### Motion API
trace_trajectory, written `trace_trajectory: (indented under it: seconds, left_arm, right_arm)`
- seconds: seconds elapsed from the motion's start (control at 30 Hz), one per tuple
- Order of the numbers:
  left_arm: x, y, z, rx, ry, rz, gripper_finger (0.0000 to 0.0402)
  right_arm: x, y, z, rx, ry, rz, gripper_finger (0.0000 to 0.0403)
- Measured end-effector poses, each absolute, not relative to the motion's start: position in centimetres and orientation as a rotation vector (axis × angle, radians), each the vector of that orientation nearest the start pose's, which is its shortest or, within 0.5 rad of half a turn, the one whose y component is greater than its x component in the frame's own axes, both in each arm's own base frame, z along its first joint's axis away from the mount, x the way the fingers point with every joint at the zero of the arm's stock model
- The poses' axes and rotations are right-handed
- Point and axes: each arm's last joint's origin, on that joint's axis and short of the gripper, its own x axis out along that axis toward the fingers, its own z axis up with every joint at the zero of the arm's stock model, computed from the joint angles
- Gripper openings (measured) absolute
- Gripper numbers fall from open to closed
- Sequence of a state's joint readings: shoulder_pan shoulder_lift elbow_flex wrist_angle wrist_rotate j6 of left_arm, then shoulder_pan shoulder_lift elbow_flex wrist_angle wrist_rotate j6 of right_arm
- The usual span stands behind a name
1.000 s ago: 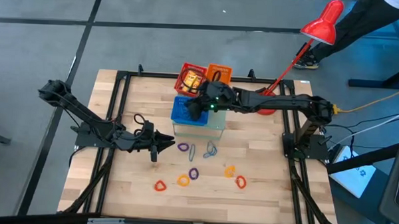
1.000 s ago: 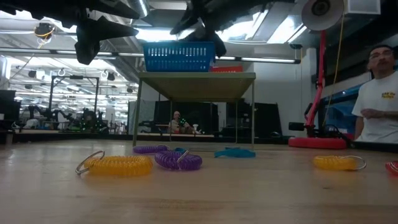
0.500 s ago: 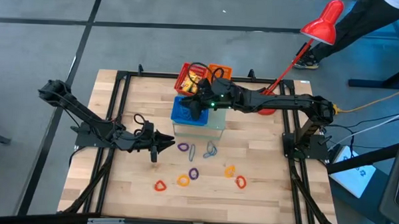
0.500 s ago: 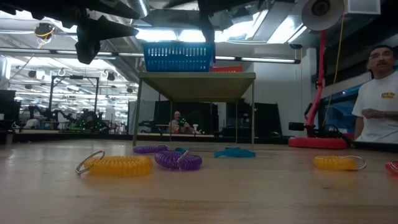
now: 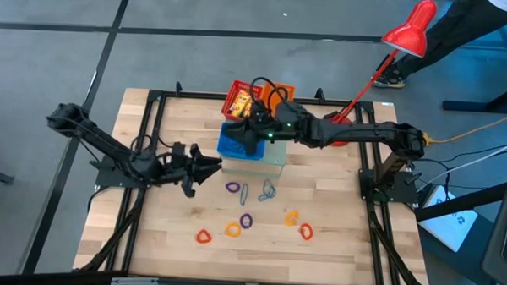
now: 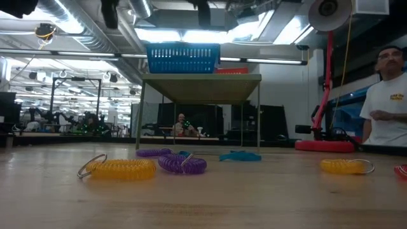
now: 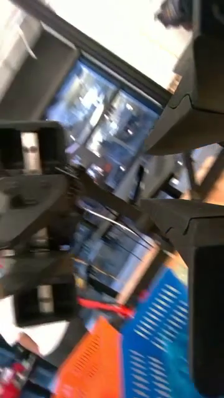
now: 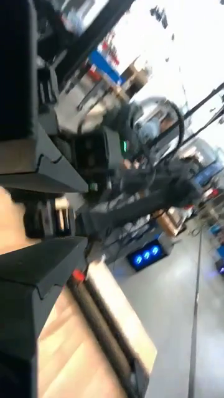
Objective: Pick & Place Office Desk Supplies
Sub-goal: Put the blue rubber band into the blue basket on the shelf
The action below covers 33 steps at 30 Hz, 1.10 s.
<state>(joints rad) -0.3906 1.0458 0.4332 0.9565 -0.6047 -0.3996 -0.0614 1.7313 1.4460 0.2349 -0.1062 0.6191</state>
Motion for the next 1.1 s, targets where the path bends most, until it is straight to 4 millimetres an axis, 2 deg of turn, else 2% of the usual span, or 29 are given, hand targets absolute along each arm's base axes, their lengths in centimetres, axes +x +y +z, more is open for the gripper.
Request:
trace_trajectory:
  seconds: [0.2,0.37,0.57,0.7,0.8,0.9,1.1]
  left_arm:
    - [20.2,-5.4,28.5,-0.509,-0.424,0.096,0.0118]
    - [21.2,-4.7,30.5,-0.475,-0.415,-0.031,0.0118]
    - [22.8,-4.9,34.5,-0.308,-0.203,-0.102,0.0118]
    - [22.7,-5.0,37.6,-0.192,-0.085,-0.133,0.0118]
    - [22.3,-5.1,39.0,-0.132,-0.013,-0.171,0.0118]
    - [21.9,-5.0,39.5,-0.108,0.085,-0.177,0.0118]
    - [22.0,-5.6,37.7,-0.081,0.261,-0.112,0.0118]
  right_arm:
    - [40.6,0.0,36.3,0.591,-0.015,0.111,0.0128]
    - [39.6,1.3,37.7,0.535,-0.051,0.144,0.0128]
    - [37.8,2.8,40.0,0.527,-0.104,0.196,0.0128]
    - [36.4,3.5,41.6,0.49,-0.147,0.261,0.0128]
    - [35.9,4.0,42.3,0.477,-0.184,0.327,0.0128]
    - [35.0,4.5,43.6,0.47,-0.265,0.351,0.0128]
    - [33.8,5.0,44.6,0.421,-0.299,0.383,0.0128]
